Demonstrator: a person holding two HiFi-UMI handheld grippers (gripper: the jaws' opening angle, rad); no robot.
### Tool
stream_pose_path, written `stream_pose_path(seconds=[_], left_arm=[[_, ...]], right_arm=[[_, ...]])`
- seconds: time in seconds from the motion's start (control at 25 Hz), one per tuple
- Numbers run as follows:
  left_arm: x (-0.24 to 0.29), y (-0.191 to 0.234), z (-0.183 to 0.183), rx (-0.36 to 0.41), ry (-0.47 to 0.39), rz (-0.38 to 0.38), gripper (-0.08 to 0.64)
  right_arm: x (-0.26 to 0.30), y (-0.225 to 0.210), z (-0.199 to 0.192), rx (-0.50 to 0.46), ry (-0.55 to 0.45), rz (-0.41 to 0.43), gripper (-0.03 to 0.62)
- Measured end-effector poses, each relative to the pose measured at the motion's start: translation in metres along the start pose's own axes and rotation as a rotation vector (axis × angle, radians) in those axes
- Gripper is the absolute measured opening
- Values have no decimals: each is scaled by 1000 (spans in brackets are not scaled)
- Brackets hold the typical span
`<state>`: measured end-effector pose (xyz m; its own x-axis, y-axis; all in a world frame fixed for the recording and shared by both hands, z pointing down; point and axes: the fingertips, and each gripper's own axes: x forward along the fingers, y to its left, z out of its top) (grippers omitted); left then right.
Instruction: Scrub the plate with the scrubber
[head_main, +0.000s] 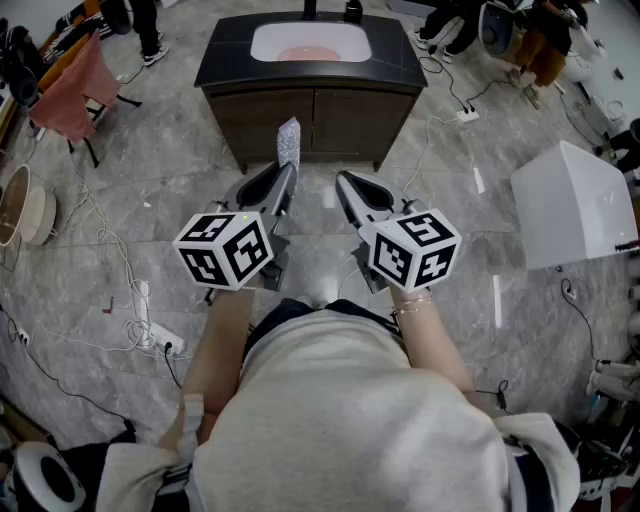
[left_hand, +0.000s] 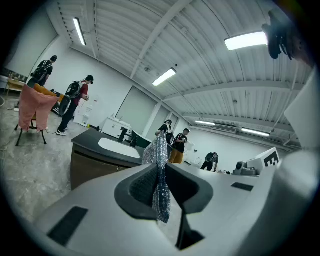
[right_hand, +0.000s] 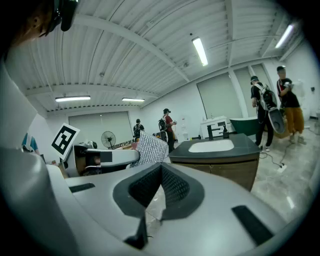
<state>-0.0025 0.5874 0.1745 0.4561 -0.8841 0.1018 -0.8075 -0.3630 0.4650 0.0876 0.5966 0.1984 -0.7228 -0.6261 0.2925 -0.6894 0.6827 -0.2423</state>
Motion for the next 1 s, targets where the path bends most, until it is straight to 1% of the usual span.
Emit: stream_pose_path(seconds=[0.12,0.28,0.4,0.6,0.8,1.0], left_arm=[[5,1,2,16,0,-11,69],[4,6,-1,-18,8,-22,69],[3,12,-2,-30,8,-21,69],[11,18,-1,-24,22,-36,69],[13,24,-4,-2,16,-50,69],[12,32,-8,7,26,-56,69]], right_arm=[[5,0,3,-13,-8,6,5],[12,6,2,-23,-2,17,5],[18,7,1,-20,2,22,5],[24,4,11,32,-59,47,6],[26,-5,9,68,-79,33,6],[30,-15,-1,112,-70,-11,6]])
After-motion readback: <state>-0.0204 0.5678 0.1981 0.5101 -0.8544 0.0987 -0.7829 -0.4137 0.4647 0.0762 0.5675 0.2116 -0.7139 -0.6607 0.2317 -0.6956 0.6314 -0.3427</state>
